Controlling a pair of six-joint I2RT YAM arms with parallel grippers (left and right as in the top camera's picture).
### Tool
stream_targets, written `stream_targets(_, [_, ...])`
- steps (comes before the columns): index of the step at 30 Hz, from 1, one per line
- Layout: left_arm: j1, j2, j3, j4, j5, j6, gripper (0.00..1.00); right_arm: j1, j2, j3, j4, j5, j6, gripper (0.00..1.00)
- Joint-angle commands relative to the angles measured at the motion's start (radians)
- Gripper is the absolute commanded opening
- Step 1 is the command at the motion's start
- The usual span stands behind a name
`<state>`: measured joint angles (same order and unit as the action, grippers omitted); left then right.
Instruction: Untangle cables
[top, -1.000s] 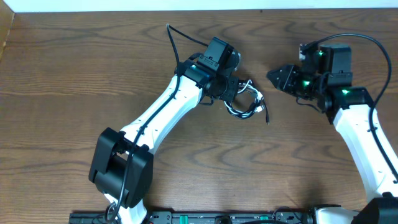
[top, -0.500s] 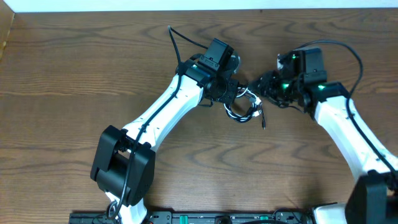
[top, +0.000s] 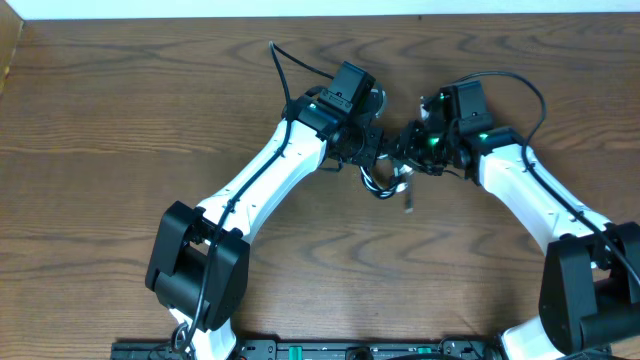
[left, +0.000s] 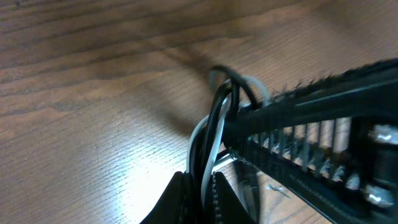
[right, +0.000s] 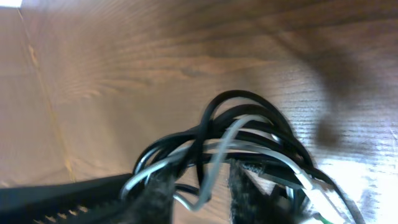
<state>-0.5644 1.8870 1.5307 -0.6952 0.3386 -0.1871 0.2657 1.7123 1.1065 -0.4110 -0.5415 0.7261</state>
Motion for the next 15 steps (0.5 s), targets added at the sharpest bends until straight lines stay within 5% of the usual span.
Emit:
stream_targets(1, [0.003,0.002,0.007,0.000,0.020,-0.010,0.07,0.009,0.015,0.016,-0.013,0.032,0.002,0.06])
stream_targets(2, [0.003,0.002,0.007,0.000,0.020,-0.010,0.07,0.007,0.014,0.016,-0.017,0.037,0.002,0.01])
stream_targets(15, [0.015,0.002,0.007,0.049,0.016,-0.010,0.08,-0.063,-0.145,0.017,-0.150,-0.071,-0.166,0.01])
